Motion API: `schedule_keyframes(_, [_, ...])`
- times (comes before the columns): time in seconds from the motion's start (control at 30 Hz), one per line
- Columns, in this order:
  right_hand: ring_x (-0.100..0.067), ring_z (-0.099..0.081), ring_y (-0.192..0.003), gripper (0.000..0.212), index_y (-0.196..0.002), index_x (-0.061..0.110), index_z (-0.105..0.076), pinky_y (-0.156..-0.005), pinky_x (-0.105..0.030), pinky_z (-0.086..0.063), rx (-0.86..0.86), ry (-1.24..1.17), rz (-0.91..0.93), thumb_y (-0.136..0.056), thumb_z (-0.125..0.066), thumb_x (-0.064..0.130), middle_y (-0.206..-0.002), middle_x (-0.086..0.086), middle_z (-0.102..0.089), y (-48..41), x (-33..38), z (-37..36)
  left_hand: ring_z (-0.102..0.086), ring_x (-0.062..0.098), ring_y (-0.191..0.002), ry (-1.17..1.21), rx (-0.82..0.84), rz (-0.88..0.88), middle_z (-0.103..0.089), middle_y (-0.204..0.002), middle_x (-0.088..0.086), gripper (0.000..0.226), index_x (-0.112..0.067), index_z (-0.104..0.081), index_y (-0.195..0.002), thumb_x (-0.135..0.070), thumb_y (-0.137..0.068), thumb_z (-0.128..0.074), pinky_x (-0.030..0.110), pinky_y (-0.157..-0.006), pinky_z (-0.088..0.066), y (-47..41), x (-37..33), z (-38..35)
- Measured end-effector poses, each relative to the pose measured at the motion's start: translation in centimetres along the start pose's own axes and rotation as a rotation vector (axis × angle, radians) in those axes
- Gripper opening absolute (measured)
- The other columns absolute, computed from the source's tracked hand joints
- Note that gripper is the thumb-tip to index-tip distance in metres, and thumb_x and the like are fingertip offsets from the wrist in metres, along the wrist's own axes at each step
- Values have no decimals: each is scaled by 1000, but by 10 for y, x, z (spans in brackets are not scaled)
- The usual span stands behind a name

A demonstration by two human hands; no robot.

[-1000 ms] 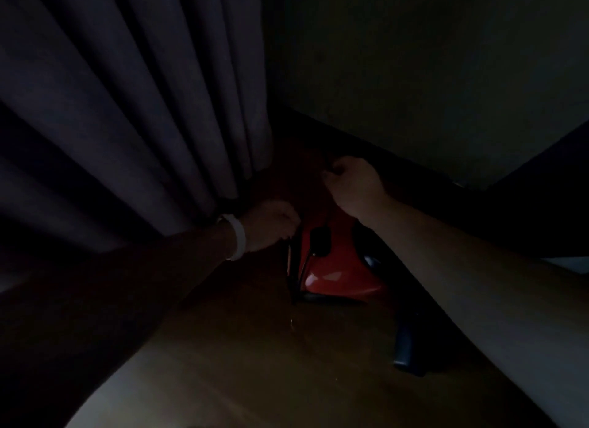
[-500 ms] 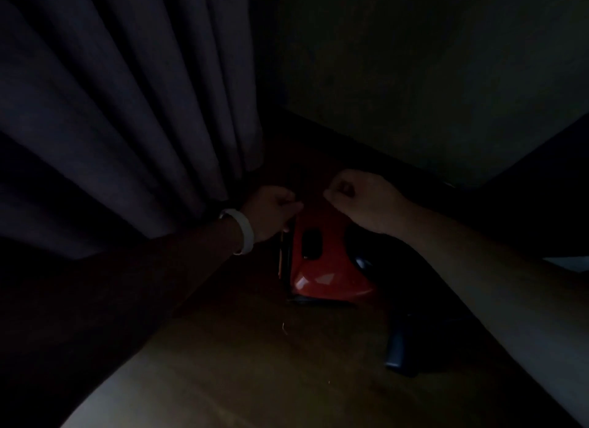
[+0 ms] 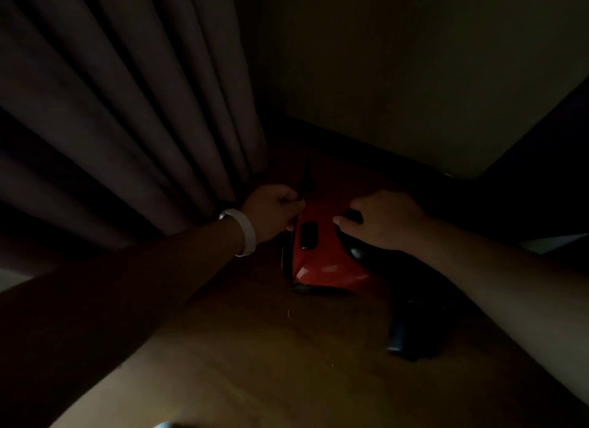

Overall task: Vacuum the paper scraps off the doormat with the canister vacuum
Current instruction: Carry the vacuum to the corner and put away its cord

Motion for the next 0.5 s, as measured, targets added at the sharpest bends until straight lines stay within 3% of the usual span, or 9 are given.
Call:
schedule_keyframes(0.13, [-11, -54, -68, 45, -71, 31, -49, -57, -28, -37, 23, 40, 74, -93, -43, 70, -75, 8, -56, 10, -1, 0, -56, 1, -42, 3, -39, 24, -62, -71, 3, 10, -9, -58, -83, -11, -93, -61, 13, -40, -41, 25, 4, 2])
schedule_keyframes(0.3, [-11, -53, -69, 45, -64, 32, -45, -62, -31, -42, 28, 68, 148, -90, -51, 68, -71, 10, -52, 22, -3, -5, -59, 9, -47, -5, -67, 102, -64, -70, 7, 9, -11, -61, -84, -16, -92, -63, 19, -44, -46, 39, 24, -4])
schedule_keyframes(0.5, [-10, -51, -59, 50, -59, 25, -47, -56, -31, -40, 30, 60, 216, -89, -55, 66, -63, 5, -54, 39, -10, -10, -58, 7, -42, 117, -154, 159, -64, -69, 10, 14, -11, -61, -78, -14, -92, -62, 21, -46, -48, 53, 32, -20])
Point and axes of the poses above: each hand's wrist, its own y-axis away from the middle knuckle, its own z-axis out of the back of the hand, x = y × z, the point moved 4 cm from there along -y, towards the middle knuckle
